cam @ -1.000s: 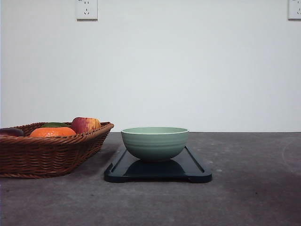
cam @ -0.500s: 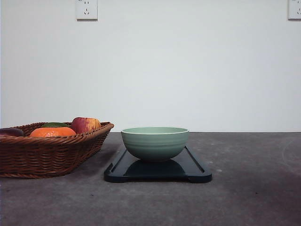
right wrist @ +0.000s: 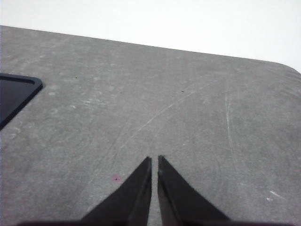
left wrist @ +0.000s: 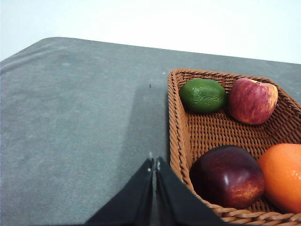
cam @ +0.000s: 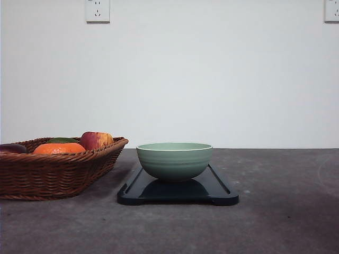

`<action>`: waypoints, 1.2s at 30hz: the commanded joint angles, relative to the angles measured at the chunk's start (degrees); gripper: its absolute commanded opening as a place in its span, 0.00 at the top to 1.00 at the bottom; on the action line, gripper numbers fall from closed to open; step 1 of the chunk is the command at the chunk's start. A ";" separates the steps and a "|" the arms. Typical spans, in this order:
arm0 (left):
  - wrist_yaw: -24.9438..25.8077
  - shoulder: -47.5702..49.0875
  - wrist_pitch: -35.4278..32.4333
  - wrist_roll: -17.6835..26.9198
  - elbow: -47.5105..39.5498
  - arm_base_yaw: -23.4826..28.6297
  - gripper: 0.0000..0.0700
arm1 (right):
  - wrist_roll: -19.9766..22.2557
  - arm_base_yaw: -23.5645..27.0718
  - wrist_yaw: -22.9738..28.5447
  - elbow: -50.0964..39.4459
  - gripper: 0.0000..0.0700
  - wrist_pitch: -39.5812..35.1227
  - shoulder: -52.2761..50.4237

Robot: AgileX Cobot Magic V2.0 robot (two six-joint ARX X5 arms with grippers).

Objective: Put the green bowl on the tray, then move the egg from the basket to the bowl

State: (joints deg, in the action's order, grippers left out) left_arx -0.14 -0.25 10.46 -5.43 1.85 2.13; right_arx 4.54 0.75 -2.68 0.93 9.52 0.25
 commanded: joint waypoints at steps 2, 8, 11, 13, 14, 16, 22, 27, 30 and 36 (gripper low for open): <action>-0.07 0.07 0.24 -0.17 -1.09 0.11 1.00 | -0.35 -0.09 0.13 -0.22 0.98 -0.50 -0.04; -0.07 0.07 0.24 -0.18 -1.09 0.11 1.00 | -0.35 -0.09 0.15 -0.22 0.98 -0.50 -0.04; -0.07 0.07 0.24 -0.18 -1.09 0.11 1.00 | -0.35 -0.09 0.13 -0.22 0.98 -0.50 -0.04; -0.07 0.07 0.24 -0.17 -1.09 0.11 1.00 | -0.35 -0.09 0.15 -0.22 0.98 -0.50 -0.04; -0.07 0.07 0.24 -0.18 -1.09 0.11 1.00 | -0.35 -0.09 0.13 -0.22 0.98 -0.50 -0.04; -0.07 0.07 0.24 -0.17 -1.09 0.11 1.00 | -0.35 -0.09 0.15 -0.22 0.98 -0.50 -0.04; -0.07 0.07 0.24 -0.19 -1.09 0.11 1.00 | -0.35 -0.09 0.15 -0.22 0.98 -0.50 -0.04; -0.07 0.07 0.24 -0.17 -1.09 0.11 1.00 | -0.35 -0.09 0.15 -0.22 0.98 -0.50 -0.04; -0.07 0.07 0.24 -0.17 -1.09 0.11 1.00 | -0.35 -0.09 0.13 -0.22 0.98 -0.50 -0.04; -0.07 0.07 0.24 -0.18 -1.09 0.11 1.00 | -0.37 -0.09 0.13 -0.22 0.98 -0.50 -0.04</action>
State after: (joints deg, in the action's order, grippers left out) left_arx -0.16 -0.25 10.46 -5.43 1.85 2.13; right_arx 4.54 0.75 -2.68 0.93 9.52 0.25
